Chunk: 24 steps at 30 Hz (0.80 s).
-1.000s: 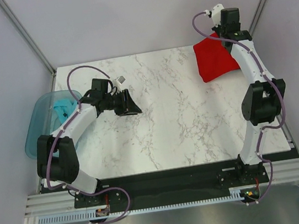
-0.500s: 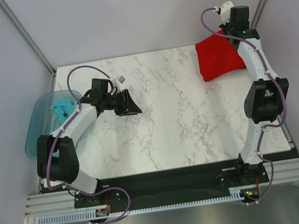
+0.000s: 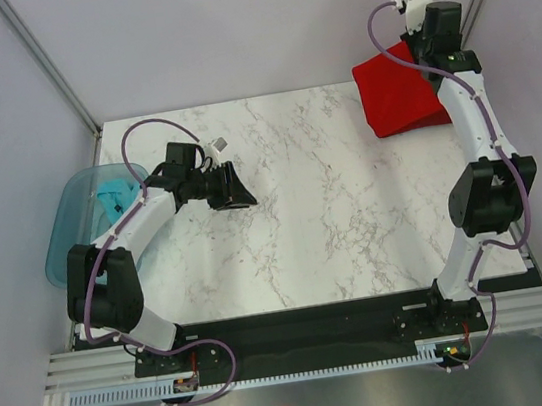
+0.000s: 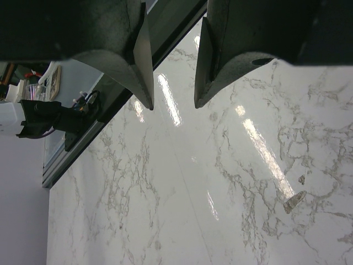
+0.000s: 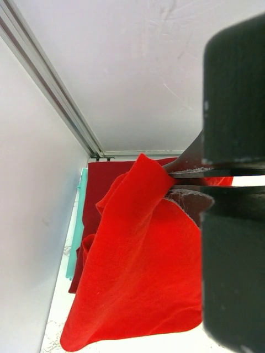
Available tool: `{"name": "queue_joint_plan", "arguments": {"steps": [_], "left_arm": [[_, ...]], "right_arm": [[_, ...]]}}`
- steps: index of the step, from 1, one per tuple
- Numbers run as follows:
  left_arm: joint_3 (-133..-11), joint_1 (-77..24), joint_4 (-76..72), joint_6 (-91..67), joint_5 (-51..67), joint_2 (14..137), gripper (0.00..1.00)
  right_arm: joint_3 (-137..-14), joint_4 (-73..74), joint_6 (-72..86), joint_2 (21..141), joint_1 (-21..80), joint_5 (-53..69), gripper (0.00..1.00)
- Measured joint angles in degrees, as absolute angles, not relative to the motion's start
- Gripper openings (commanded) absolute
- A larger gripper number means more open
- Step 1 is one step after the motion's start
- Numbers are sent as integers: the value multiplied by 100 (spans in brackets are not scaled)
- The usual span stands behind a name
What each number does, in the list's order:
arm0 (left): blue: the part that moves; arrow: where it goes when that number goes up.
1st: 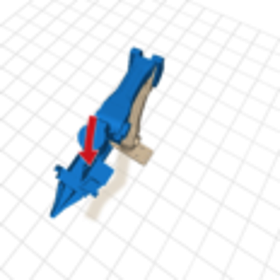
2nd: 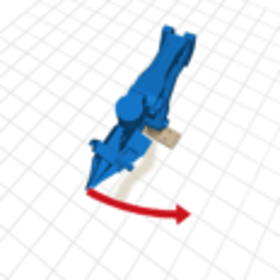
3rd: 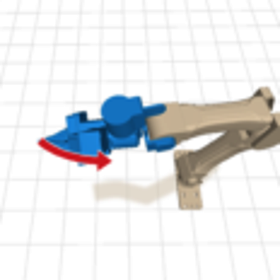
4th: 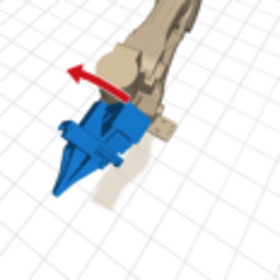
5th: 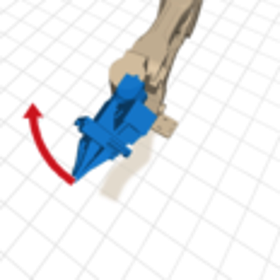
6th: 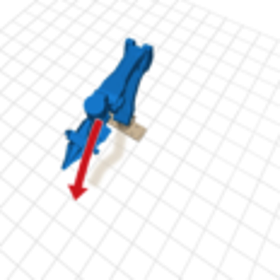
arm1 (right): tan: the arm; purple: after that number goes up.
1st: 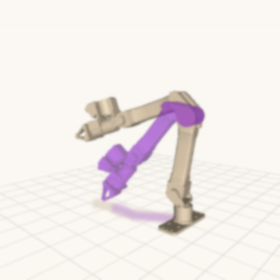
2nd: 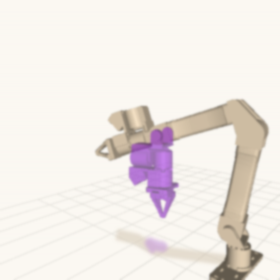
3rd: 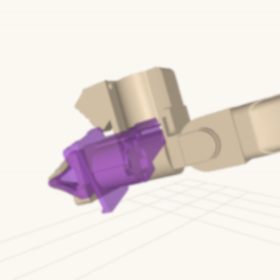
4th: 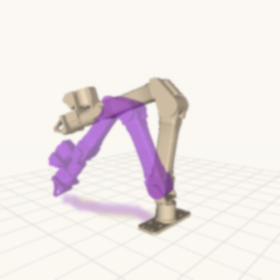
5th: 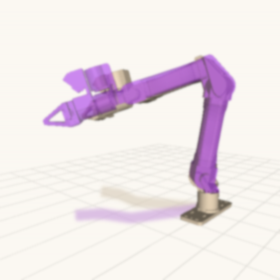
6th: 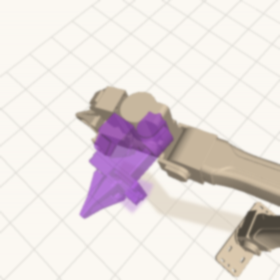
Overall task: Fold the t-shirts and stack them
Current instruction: Neatly place the folded tshirt to the corner
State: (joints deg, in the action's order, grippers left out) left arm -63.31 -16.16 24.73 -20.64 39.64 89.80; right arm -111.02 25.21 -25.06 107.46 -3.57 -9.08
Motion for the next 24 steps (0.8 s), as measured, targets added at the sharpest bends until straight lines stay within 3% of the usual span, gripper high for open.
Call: {"name": "queue_joint_plan", "arguments": {"steps": [7,24], "left_arm": [[-6331,-1616,2473,-2062,3964,8980,43],[-6331,-1627,2473,-1994,3968,9030,43]], "right_arm": [[-11225,2523,-2508,10973,-370,-913,0],[-13039,2429,-2401,13150,-947,-891,0]]}}
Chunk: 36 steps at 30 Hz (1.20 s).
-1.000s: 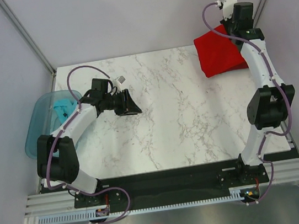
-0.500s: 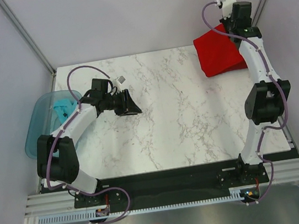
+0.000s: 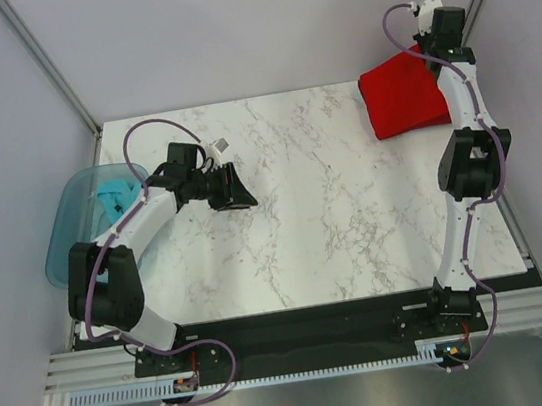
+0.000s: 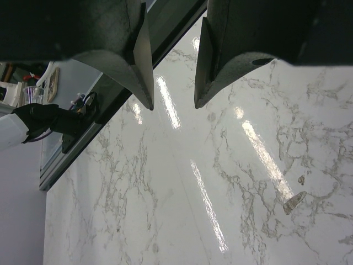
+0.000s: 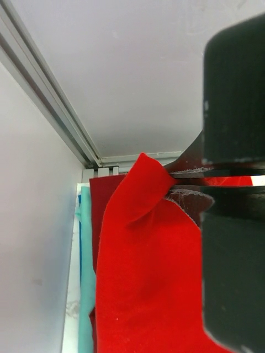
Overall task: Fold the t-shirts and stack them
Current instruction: Neatly place the folded tshirt to the corner
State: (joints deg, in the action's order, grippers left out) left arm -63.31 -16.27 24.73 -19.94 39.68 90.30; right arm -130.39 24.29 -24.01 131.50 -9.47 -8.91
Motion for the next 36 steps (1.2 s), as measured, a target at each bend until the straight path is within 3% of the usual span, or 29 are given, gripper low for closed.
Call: {"name": "queue_joint_plan", "arguments": {"steps": [4,6,7,11,19,25,36], "left_arm": [[-6331,-1627,2475,-1990,3968,9043,43],[-6331,-1627,2475,-1990,3970,9045,43],[-6331,-1627,2475,-1988,3970,9048,43],[-6331,-1636,2475,-1988,3977,9050,43],[-6331,-1680,2477,-1986,3999,9142,44],[-6331,-1712,2475,-1984,4071,9146,44],[-6331,-1741,2475,-1979,4110,9144,45]], "right_arm": [[-13362,2405,-2351,13406,-1033,-893,5],[-13469,2346,-2322,13541,-1041,-891,16],[-13502,2316,-2298,13594,-1044,-895,35],[-13633,1988,-2241,13902,-1055,-919,47],[-13767,1566,-1999,14134,-1072,-1114,49],[-13157,1295,-1835,13937,-1081,-1347,34],[-11751,1334,-915,13557,-1345,-1649,21]]}}
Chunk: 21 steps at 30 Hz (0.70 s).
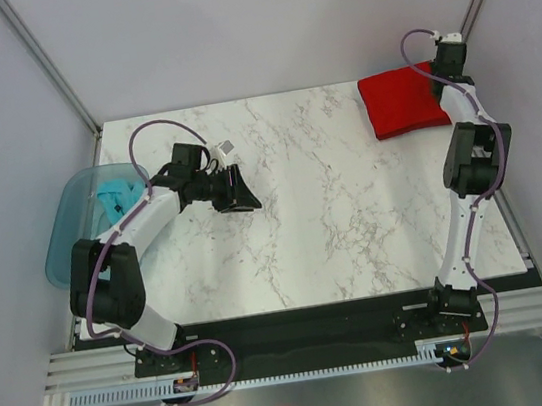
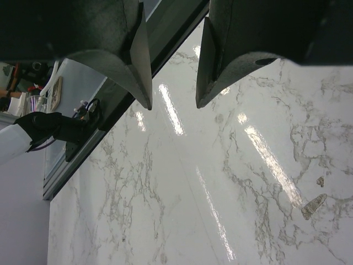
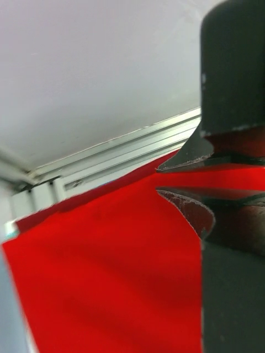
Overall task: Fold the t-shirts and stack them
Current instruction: Neatly place the folded tshirt to the corner
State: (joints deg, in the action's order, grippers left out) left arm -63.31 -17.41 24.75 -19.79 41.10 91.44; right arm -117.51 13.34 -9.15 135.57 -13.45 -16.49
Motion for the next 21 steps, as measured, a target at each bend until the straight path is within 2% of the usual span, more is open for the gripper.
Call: {"name": "queue_joint_plan", "arguments": {"steps": [10,13,15,18,19,21], "left_arm": [[-6331,-1750,2475,-1962,4106,9089,46],[-6331,-1750,2477,-1911,4080,9032,46],[-6331,-1750,2482,-1863,4023,8906,46],[-6372,-1750,2506,-1811,3795,8567,46],[-6431,-1750,2528,-1806,3728,8447,47],[-6617,-1750,2526,-1802,3636,8230,48]], "right_arm": [[-11450,1570,-495,13430,-1599,-2078,20],[-11437,1876,-344,13194,-1603,-2298,22],[-11399,2152,-115,12895,-1603,-2357,27],[-11183,2633,388,12162,-1577,-2156,43],[-11019,2749,569,11819,-1551,-2043,53],[-10641,2969,875,11078,-1472,-1780,64]]}}
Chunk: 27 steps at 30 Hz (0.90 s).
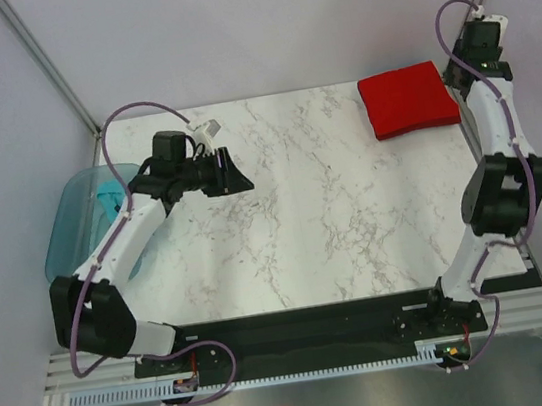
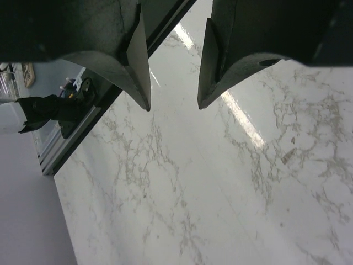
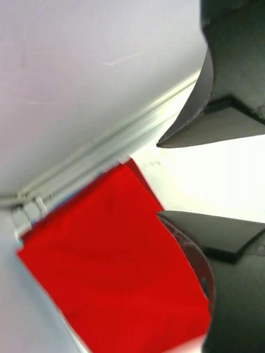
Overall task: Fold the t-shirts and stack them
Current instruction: Neatly place the folded tshirt to the corner, then reset both grippers
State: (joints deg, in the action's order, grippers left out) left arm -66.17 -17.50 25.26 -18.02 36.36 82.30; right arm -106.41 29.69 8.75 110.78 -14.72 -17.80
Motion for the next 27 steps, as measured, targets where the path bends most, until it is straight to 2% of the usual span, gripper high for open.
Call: {"name": "queue_joint_plan", "arguments": {"steps": [1,2,8,9,10,15,20,27], "left_arm": [[-6737,-1750,2519,-1802,3607,8119,49],[-6858,-1750,2510,-1800,3586,7990,50],[-7168,-1747,2423,-1789,3446,7096,63],[-7168,-1741,2418,-1791,3446,6938,75],[-7166,-1734,2414,-1793,3450,6825,100],[-6901,-1730,2386,-1839,3597,6276,100],[-6326,-1721,2425,-1841,3645,5708,100],[-6034,-1710,2436,-1841,3603,5175,100]], "right_arm": [[-10361,3028,1022,10624,-1382,-1658,88],[-10114,3120,1190,10180,-1269,-1535,98],[-8589,3356,1697,8018,-172,-576,98],[-8333,3380,1787,7743,-69,-322,98],[-8114,3457,1876,7502,-38,-75,98],[-6851,3489,2283,6292,-108,788,98],[-5913,3472,2534,5070,-110,1140,98],[-5649,3426,2681,4713,-108,1197,98]]}}
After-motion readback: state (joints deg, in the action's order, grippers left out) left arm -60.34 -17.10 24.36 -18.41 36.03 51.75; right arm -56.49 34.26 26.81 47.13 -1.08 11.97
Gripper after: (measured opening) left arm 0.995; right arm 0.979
